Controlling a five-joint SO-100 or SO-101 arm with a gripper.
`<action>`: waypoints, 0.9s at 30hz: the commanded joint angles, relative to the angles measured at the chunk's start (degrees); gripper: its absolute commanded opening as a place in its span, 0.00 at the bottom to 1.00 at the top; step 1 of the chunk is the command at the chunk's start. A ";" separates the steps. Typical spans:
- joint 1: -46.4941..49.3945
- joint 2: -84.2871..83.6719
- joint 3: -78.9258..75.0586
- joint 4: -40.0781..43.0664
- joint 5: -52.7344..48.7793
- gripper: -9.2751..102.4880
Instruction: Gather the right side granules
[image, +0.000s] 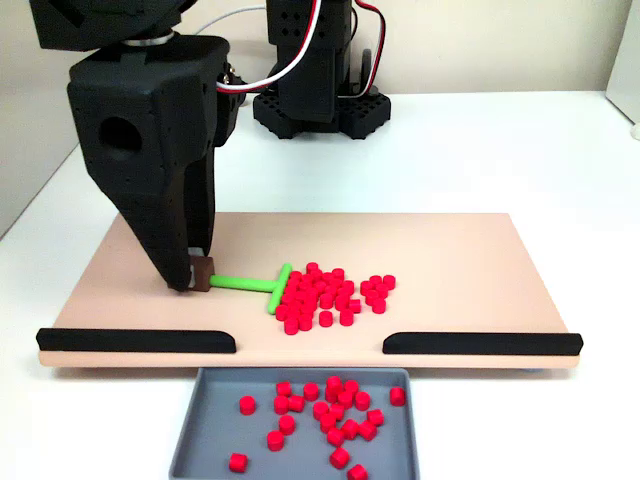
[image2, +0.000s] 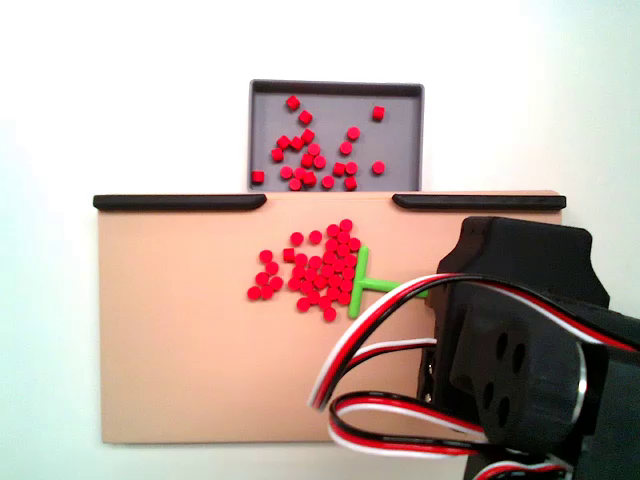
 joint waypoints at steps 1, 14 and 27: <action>-0.79 0.09 -0.97 0.35 1.41 0.11; 2.11 3.96 -0.79 0.53 1.58 0.10; 3.96 17.23 3.16 2.46 32.43 0.08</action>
